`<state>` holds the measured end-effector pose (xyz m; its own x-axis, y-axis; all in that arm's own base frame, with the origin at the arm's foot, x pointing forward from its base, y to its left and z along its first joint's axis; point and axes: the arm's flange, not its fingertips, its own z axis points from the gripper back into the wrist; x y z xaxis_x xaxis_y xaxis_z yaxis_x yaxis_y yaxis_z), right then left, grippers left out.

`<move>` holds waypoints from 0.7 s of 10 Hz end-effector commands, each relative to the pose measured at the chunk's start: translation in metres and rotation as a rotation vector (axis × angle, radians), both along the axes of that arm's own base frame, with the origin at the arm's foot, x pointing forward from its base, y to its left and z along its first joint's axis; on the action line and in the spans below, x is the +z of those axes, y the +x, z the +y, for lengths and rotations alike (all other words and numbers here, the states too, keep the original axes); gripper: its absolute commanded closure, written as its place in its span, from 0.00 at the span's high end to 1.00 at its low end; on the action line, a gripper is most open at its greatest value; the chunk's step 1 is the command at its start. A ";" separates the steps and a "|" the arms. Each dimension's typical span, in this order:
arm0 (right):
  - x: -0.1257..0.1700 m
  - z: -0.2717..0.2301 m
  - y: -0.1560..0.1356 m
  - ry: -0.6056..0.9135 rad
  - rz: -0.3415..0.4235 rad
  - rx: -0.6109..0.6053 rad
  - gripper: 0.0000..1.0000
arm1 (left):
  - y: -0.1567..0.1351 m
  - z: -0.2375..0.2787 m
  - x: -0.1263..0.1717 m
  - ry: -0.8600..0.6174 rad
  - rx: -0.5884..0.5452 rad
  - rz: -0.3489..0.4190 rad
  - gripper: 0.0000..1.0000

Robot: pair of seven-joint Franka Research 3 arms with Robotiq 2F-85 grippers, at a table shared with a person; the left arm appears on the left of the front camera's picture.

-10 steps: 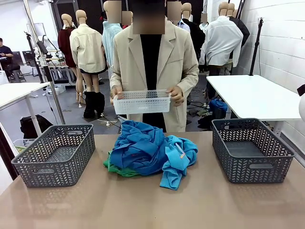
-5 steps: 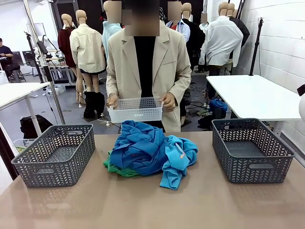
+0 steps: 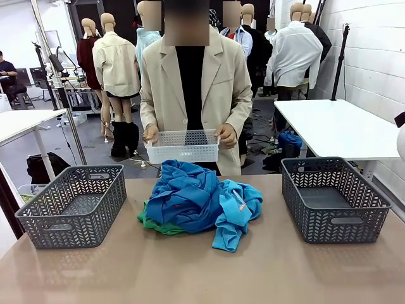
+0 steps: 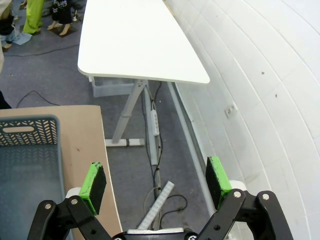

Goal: Sort the tops and bottoms.
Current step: Lift clothes from the center of the table with your left hand.

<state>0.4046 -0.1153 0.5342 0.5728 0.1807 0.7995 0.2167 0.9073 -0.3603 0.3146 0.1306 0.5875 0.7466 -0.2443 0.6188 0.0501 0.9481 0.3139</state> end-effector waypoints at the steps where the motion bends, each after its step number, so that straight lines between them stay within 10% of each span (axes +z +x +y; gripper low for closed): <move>1: 0.000 0.001 0.000 -0.005 0.012 0.001 1.00 | 0.001 0.000 -0.002 0.008 0.020 -0.012 1.00; 7: 0.000 0.001 0.000 -0.005 0.012 0.001 1.00 | 0.001 0.000 -0.002 0.008 0.020 -0.012 1.00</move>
<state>0.4046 -0.1153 0.5342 0.5728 0.1807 0.7995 0.2167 0.9073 -0.3603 0.3146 0.1307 0.5874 0.7466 -0.2443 0.6188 0.0501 0.9481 0.3139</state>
